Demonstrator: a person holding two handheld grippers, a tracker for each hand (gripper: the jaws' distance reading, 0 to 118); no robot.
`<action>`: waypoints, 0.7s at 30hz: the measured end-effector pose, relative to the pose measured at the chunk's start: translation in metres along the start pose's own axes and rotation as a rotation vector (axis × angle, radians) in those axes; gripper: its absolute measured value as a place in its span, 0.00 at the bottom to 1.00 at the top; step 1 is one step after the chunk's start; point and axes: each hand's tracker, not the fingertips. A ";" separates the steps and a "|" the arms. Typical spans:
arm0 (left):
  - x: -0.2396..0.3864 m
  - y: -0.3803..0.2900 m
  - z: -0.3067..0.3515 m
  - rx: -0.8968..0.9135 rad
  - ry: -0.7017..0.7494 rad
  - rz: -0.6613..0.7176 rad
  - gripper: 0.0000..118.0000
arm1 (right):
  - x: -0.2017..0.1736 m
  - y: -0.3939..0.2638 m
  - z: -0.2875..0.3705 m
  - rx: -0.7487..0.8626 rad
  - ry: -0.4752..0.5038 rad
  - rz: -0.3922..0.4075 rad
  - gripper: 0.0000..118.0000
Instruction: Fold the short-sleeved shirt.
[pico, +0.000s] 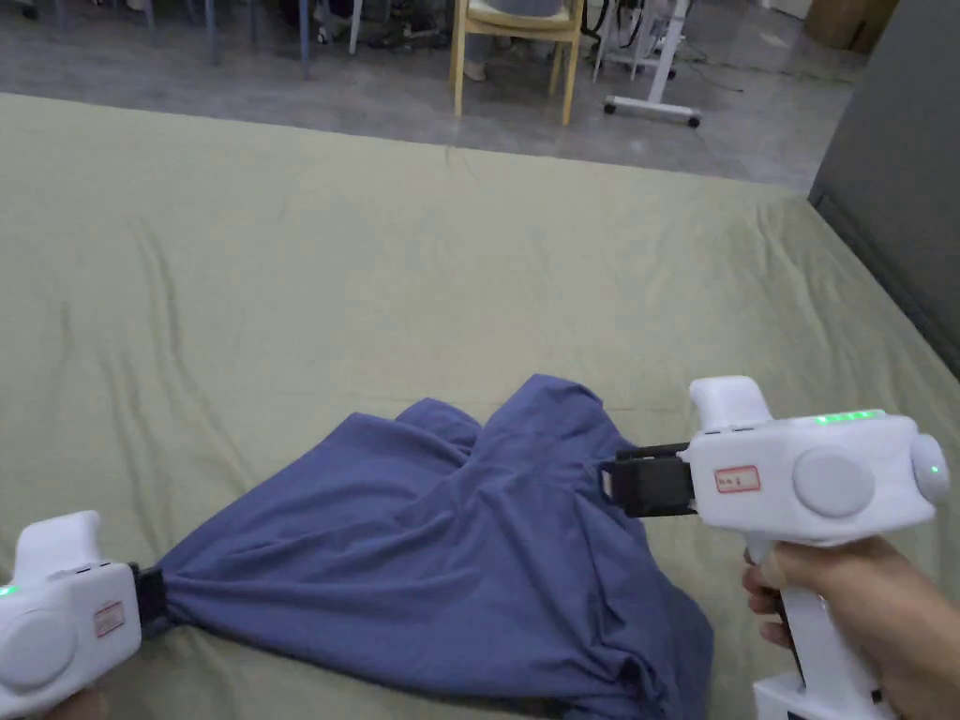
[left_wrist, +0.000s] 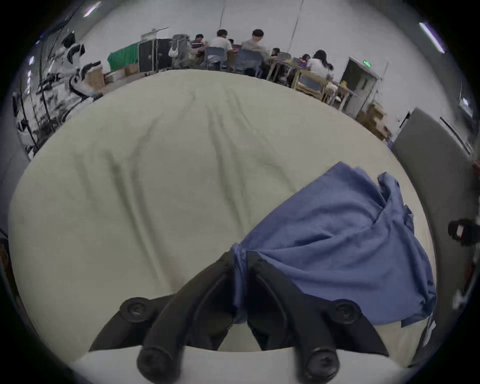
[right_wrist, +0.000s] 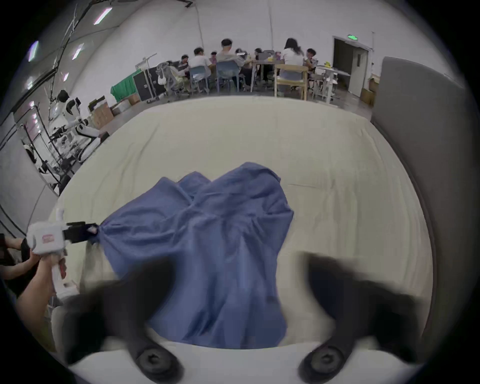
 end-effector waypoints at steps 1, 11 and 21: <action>0.002 -0.001 0.001 0.002 0.003 -0.014 0.04 | 0.006 0.012 -0.019 -0.051 -0.008 -0.007 0.98; 0.003 -0.001 -0.009 -0.013 0.021 -0.023 0.04 | 0.020 0.061 -0.153 -0.231 -0.199 -0.036 1.00; 0.002 -0.002 -0.014 -0.015 0.032 -0.009 0.04 | -0.003 0.033 -0.163 -0.231 -0.188 0.042 0.07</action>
